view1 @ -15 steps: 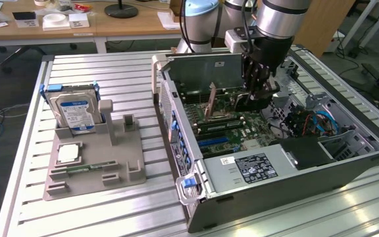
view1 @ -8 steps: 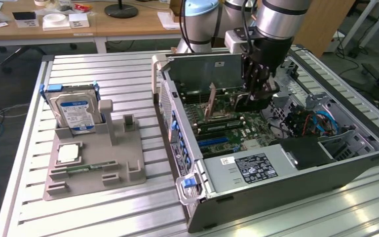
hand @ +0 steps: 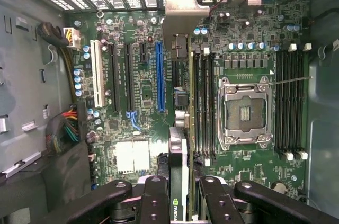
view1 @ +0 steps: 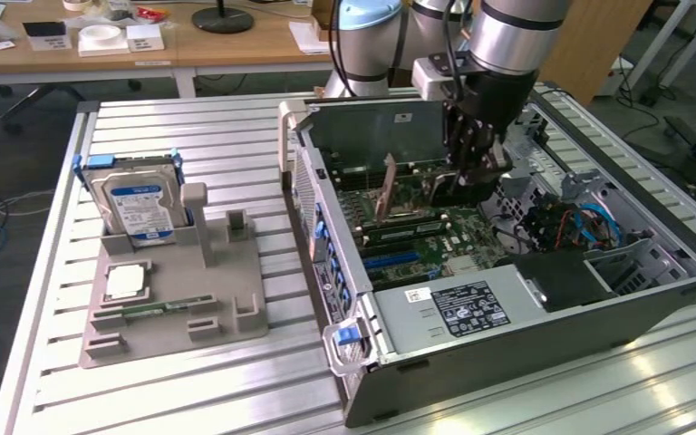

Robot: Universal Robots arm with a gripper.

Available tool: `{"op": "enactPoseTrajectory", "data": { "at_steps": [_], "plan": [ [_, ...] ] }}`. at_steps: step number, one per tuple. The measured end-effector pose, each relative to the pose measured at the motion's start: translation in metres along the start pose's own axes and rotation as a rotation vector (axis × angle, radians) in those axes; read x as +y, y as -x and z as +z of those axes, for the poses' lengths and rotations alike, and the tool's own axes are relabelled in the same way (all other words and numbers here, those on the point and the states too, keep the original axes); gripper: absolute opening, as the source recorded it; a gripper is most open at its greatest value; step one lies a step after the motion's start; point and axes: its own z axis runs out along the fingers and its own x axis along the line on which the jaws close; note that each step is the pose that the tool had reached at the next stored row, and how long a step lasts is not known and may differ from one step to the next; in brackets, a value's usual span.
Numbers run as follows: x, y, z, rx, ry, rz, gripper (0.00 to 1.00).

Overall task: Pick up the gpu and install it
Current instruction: 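Insert the gpu into the slot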

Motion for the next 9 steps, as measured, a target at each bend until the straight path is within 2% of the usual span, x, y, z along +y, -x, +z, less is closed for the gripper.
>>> {"op": "enactPoseTrajectory", "data": {
  "at_steps": [9],
  "plan": [
    [0.0001,0.0,0.0019,0.0002,0.0,0.0,0.27]
  ]
}}
